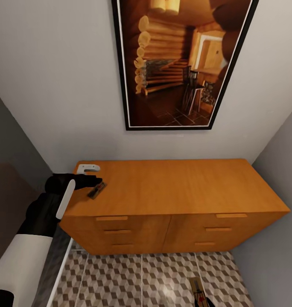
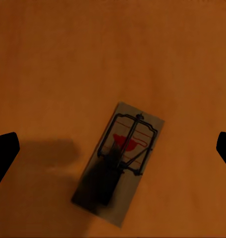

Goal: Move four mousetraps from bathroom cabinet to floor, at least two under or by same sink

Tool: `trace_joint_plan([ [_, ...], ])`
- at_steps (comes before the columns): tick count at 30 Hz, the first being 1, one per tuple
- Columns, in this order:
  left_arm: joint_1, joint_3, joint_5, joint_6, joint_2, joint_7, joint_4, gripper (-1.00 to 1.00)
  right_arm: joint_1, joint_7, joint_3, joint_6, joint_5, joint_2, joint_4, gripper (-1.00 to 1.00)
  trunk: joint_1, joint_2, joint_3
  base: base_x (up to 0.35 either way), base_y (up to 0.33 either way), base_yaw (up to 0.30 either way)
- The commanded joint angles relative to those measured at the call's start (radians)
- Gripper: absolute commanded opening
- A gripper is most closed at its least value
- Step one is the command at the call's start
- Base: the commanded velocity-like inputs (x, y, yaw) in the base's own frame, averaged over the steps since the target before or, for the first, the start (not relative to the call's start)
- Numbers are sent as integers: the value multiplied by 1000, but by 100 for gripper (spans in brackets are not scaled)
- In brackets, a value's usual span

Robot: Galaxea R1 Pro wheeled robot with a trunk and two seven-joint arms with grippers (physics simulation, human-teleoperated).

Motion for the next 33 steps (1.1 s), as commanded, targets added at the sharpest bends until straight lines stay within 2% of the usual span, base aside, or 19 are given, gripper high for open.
trace_joint_plan([
  [1, -1, -1, 2, 4, 1, -1, 0, 100, -1, 3, -9, -3, 7, 0, 0, -100, 1, -2, -2, 55, 0, 0],
  [33, 5, -3, -1, 2, 1, -1, 53, 100, -1, 3, -9, -3, 7, 0, 0, -100, 1, -2, -2, 5, 0, 0],
])
